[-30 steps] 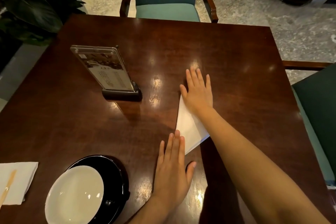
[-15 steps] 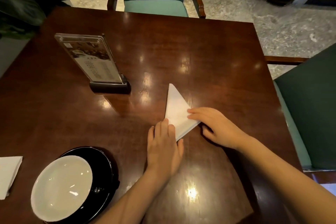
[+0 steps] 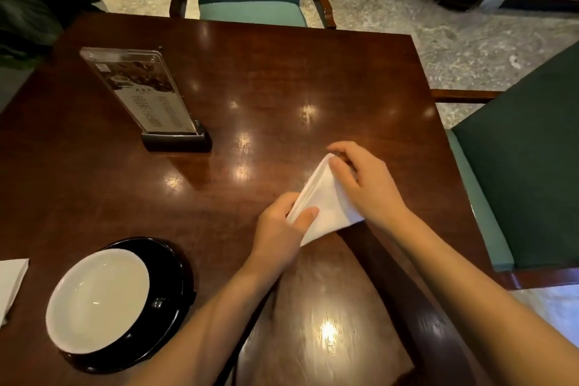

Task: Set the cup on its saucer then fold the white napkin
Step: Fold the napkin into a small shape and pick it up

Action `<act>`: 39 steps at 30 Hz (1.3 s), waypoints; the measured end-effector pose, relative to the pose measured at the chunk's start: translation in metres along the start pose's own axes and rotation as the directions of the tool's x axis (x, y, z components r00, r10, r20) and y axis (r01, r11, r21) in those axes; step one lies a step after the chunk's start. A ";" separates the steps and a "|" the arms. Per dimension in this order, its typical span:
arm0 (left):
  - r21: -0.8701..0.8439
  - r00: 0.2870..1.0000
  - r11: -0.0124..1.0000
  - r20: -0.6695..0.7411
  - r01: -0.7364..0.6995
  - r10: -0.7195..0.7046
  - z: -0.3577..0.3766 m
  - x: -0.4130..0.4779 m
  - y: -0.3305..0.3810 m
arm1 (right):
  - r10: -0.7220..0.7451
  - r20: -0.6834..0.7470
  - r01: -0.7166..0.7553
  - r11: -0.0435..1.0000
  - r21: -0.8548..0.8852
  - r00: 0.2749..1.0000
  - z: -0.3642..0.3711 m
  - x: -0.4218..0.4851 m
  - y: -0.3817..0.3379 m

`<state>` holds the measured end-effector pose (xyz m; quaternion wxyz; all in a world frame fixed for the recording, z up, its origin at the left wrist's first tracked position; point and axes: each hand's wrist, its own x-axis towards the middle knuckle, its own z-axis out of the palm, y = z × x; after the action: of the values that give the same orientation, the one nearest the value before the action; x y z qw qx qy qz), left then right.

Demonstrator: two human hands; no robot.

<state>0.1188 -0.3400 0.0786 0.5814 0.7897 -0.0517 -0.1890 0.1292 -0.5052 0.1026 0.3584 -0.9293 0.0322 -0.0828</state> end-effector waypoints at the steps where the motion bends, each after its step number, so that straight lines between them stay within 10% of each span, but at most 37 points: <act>1: -0.132 0.994 0.985 0.036 0.110 -0.106 0.001 -0.005 0.000 | 0.074 0.047 -0.071 0.996 -0.053 0.996 0.004 -0.003 0.004; 4: -0.274 0.958 0.919 0.051 0.284 -0.281 -0.003 -0.013 -0.009 | 0.221 0.141 -0.190 0.960 -0.204 0.965 0.022 -0.017 0.018; 7: 0.196 0.984 0.964 -0.053 0.178 -0.171 -0.009 -0.014 -0.027 | 0.226 0.153 -0.154 0.912 -0.381 0.962 0.041 -0.030 0.024; 11: 0.652 0.976 0.753 -0.093 -0.089 0.196 0.000 -0.023 -0.040 | 0.118 0.027 -0.089 0.860 -0.502 0.993 0.055 -0.035 0.016; 19: 0.902 0.960 0.389 0.084 -0.187 0.267 0.019 -0.024 -0.073 | 0.015 0.222 0.092 0.881 -0.465 0.975 0.080 -0.055 0.016; 29: 0.909 0.971 0.376 0.104 -0.181 0.217 0.012 -0.020 -0.077 | 0.142 0.176 -0.011 0.808 -0.589 0.974 0.026 -0.090 0.068; 35: 0.739 0.969 0.658 -0.028 -0.146 0.246 0.001 -0.011 -0.052 | 0.145 0.174 -0.026 0.835 -0.549 0.974 0.027 -0.092 0.068; 39: 0.577 0.994 0.809 -0.059 0.109 -0.092 0.010 0.038 -0.019 | 0.128 0.187 -0.006 0.838 -0.545 0.974 0.025 -0.092 0.068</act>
<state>0.1479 -0.3543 0.0493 0.3035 0.9332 -0.0567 -0.1838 0.0430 -0.5284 0.0264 0.0854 -0.9942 0.0477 0.0437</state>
